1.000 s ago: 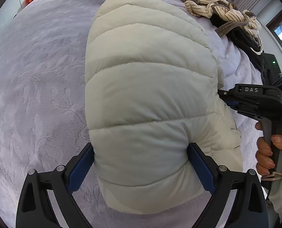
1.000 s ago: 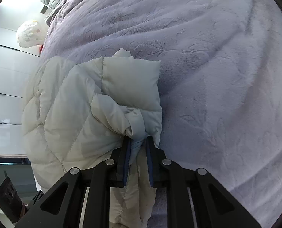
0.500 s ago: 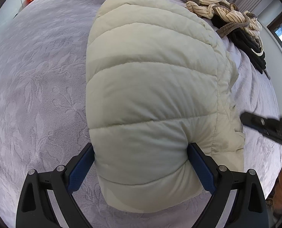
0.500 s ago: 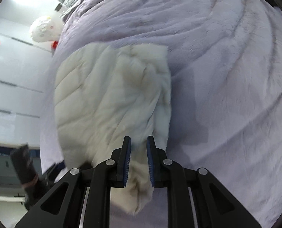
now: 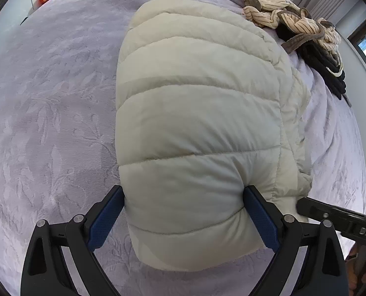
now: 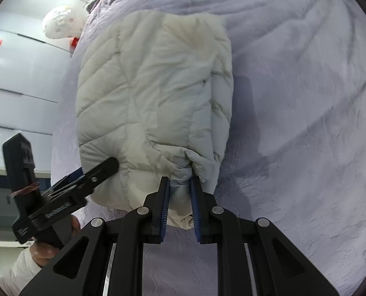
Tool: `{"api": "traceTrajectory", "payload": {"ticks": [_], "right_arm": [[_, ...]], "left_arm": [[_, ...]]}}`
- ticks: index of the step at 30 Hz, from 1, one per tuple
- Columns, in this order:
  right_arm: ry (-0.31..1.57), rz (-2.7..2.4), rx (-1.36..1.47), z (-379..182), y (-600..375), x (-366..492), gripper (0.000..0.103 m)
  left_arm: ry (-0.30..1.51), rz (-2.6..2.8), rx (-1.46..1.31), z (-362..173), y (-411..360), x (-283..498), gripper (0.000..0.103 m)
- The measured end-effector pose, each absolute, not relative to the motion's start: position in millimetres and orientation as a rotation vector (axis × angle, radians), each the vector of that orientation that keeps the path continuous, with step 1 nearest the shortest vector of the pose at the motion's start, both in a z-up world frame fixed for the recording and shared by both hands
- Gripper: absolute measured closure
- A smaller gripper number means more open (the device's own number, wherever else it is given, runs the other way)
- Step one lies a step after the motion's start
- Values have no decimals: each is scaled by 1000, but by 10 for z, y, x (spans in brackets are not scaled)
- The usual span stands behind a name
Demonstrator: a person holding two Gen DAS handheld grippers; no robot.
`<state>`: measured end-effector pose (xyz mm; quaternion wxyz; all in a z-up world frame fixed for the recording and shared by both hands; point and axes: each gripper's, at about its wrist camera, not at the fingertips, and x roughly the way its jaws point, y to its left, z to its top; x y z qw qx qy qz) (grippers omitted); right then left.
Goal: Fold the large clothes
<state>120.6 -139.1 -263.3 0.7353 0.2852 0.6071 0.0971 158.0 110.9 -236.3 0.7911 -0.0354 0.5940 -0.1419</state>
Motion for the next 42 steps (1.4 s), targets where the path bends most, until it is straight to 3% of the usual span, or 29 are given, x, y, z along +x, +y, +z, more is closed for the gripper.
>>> {"api": "traceTrajectory", "payload": {"ticks": [19,42], "right_arm": [[1360,218,633,-2633,-1362,1263,84],[1309,246,612,-2217,-1502,1289,84]], "left_arm": [[1272,-307,-97,-2213,1213,1538,7],[1264,-291,-63,-1941,1296,1467,7]]}}
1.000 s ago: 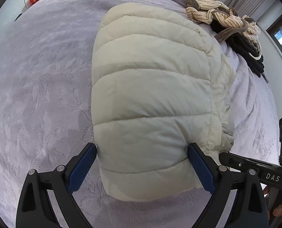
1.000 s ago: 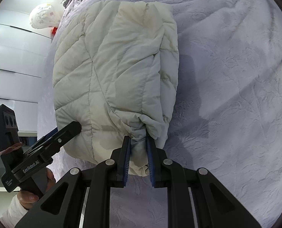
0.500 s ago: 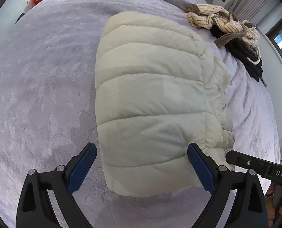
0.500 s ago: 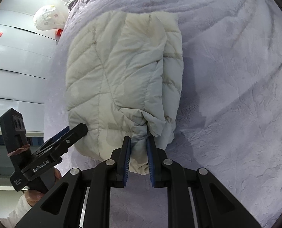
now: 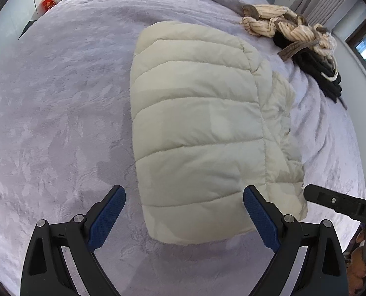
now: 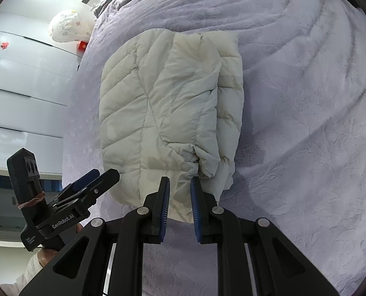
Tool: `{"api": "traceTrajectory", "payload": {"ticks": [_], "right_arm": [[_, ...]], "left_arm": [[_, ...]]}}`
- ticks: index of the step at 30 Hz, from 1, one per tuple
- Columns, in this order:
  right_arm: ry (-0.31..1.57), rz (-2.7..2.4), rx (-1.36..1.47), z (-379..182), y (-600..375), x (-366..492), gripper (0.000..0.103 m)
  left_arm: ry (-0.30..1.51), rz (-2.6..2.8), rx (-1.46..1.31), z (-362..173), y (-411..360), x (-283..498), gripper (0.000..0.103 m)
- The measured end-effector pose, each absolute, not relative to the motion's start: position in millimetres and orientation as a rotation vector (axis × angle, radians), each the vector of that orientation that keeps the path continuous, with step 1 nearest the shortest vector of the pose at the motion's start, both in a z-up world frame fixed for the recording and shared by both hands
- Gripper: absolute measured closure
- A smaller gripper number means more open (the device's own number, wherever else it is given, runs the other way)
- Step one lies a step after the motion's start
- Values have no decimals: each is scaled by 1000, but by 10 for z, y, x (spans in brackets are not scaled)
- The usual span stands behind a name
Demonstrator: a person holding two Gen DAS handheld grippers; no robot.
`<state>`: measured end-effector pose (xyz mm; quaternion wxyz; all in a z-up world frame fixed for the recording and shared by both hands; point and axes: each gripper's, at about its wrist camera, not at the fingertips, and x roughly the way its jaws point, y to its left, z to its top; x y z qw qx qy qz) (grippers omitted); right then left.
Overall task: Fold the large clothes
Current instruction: 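Open both tools and pull them back from the folded jacket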
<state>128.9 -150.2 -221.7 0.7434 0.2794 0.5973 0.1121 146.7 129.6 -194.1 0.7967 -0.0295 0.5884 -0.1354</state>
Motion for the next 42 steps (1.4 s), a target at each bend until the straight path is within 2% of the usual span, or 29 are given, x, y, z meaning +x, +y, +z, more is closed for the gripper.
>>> {"api": "traceTrajectory", "payload": {"ticks": [8,16,17,19,20,26,30,38,39,40,41,42], "right_arm": [[1333,198,472,-2053,-1356,1267,84],[1347,162,451,-1931,-1272,1234,82],[1347,155,446,-1906,-1260,1224,77],[1340,150,445,-1855,-1246,1208,43],[1328,151,443,-1811,-1234,1198,41],[1312,146,430,-1638,-1178,1141,41],[1302,132,416,-1540,-1188,1130,23],[1287,113,368,-1313,-1148,1107,19],[1286,106,361,-1290,-1150,1098,14],[1284,99,352,-1261,-1146,1086,4],[1278,94,348,-1228,-1144,1069,0],[1263,91,349,-1188,-1145,1046,0]], "left_arm": [[1257,-249,-4,-1734,1368,1322,7],[1262,-207,3,-1567,1490,1141,5],[1266,-206,0,-1551,1499,1127,5],[1270,-200,-7,-1522,1517,1098,5],[1272,-196,-12,-1508,1513,1093,0],[1244,-171,-4,-1323,1558,1021,0],[1214,-166,25,-1175,1547,993,0],[1223,-186,26,-1016,1556,904,0],[1221,-180,23,-992,1553,887,0],[1219,-174,22,-966,1547,874,0],[1215,-162,29,-931,1546,857,0],[1210,-150,39,-910,1545,846,0]]}}
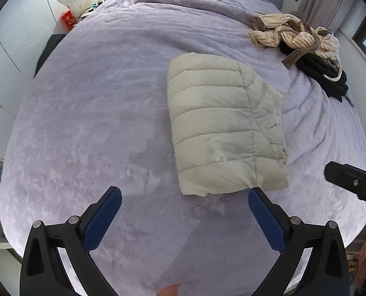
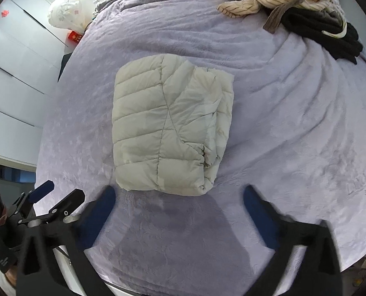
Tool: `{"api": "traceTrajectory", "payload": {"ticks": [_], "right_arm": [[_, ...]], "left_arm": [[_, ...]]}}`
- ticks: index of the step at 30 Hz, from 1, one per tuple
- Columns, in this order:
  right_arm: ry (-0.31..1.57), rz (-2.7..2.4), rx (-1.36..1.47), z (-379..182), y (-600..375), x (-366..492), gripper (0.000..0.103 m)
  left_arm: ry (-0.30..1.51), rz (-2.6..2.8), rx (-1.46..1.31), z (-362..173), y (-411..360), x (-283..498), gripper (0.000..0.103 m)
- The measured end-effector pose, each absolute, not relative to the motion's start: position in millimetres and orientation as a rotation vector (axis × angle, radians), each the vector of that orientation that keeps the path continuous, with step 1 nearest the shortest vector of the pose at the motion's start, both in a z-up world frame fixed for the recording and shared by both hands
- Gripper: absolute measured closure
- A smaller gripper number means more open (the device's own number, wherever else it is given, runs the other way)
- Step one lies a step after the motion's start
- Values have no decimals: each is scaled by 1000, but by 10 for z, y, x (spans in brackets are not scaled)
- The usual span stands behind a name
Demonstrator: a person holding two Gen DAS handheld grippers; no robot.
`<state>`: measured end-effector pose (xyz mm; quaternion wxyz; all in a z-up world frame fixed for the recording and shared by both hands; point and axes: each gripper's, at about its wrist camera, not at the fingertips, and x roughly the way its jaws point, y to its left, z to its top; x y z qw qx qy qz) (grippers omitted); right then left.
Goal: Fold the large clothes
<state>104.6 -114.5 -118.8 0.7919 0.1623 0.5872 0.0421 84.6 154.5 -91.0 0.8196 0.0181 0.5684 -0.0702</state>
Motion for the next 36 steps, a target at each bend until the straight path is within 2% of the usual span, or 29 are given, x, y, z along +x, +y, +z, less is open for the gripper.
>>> {"api": "traceTrajectory", "payload": {"ticks": [23,36], "right_arm": [[1179,55,303,-525,-1050,888,0],[1165,31,269,-401,-1018,807,0]], "left_arm": [[1123,-106,-9,-91,1631,542,0],[1106,-93,9,108,1616,456,0]]}}
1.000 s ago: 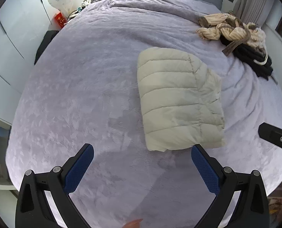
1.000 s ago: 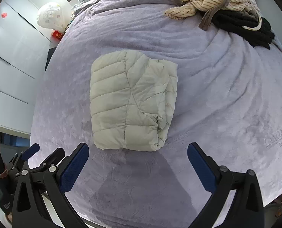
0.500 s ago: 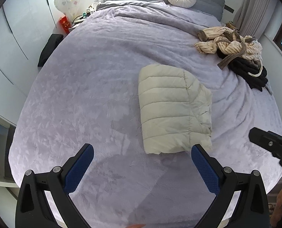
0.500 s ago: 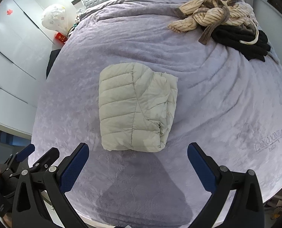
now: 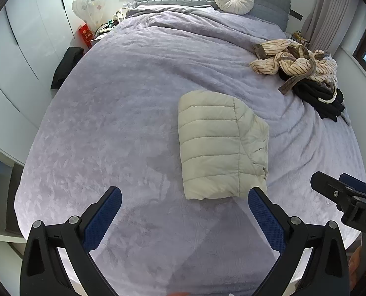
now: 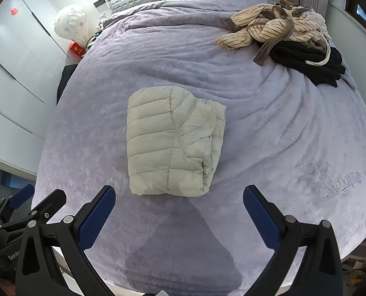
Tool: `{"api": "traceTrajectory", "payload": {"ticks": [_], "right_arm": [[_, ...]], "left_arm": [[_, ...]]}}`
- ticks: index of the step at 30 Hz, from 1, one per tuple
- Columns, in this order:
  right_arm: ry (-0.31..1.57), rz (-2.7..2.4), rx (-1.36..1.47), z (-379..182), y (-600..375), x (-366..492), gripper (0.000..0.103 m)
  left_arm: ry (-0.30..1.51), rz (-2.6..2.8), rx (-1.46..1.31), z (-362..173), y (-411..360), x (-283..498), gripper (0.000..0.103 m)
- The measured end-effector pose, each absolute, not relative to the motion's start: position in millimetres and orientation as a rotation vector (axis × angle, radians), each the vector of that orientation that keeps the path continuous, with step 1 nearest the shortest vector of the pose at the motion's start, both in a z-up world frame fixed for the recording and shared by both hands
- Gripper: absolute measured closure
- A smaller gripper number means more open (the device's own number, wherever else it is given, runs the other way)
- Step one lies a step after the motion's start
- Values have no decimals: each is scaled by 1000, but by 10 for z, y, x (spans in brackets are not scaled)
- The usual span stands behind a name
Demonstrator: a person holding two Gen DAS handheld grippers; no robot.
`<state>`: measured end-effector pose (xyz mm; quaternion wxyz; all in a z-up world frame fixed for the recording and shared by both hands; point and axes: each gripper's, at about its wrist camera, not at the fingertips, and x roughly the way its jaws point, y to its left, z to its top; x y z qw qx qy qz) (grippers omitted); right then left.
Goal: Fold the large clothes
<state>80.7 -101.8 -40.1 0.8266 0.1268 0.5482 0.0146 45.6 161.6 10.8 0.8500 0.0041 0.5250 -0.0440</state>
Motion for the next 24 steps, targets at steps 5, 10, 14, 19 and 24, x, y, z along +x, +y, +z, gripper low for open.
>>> {"api": "traceTrajectory", "payload": {"ticks": [5,10,14,19,24], "right_arm": [[1165,28,271,-397,-1005,793,0],[1165,29,269,-398,-1005,796,0],[1164,30,268,-394,-1004,794,0],[1163,30,267,-392,-1005,781,0],[1164,29,268,-391,-997,780,0]], "left_arm": [[1105,-97,13,141,1600,448,0],[1109,-95,16,142,1602,446,0],[1113,-95,21,134,1592,479,0],[1114,-95,23,132,1588,482,0],[1115,-93,23,134,1589,483,0]]}}
